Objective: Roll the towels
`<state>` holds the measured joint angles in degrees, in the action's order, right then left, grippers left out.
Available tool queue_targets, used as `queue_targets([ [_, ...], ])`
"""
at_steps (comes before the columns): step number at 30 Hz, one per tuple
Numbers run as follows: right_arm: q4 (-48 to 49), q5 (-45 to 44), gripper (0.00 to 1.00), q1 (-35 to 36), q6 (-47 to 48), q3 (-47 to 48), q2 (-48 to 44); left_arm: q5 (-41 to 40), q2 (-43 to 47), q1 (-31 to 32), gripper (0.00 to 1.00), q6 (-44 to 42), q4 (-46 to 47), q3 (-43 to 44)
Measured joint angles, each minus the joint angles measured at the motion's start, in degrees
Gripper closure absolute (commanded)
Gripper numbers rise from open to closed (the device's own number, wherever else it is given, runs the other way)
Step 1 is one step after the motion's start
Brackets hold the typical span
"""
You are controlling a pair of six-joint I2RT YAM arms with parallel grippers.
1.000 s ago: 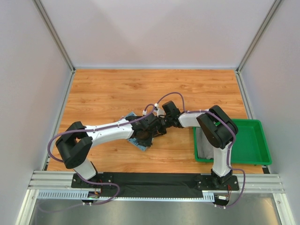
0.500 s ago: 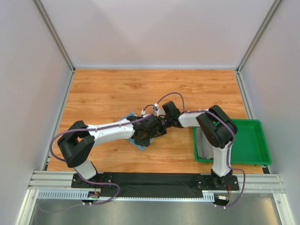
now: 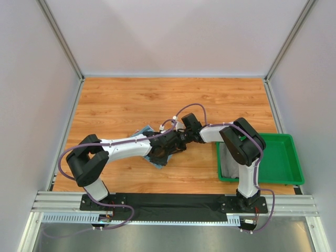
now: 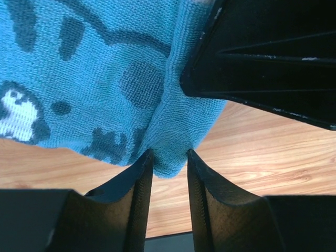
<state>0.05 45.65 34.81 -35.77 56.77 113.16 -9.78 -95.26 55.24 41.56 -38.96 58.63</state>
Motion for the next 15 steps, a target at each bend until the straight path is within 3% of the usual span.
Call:
queue_targets([
  [7, -1.84, -0.28, 0.93, 0.02, 0.31, 1.33, 0.28, 1.77, 0.02, -0.02, 0.47, -1.01, 2.80, -1.57],
  [15, -6.43, -1.40, 0.93, 0.00, 1.88, 4.33, 0.92, 0.79, 0.15, 0.31, 0.49, -0.59, 3.08, -2.01],
])
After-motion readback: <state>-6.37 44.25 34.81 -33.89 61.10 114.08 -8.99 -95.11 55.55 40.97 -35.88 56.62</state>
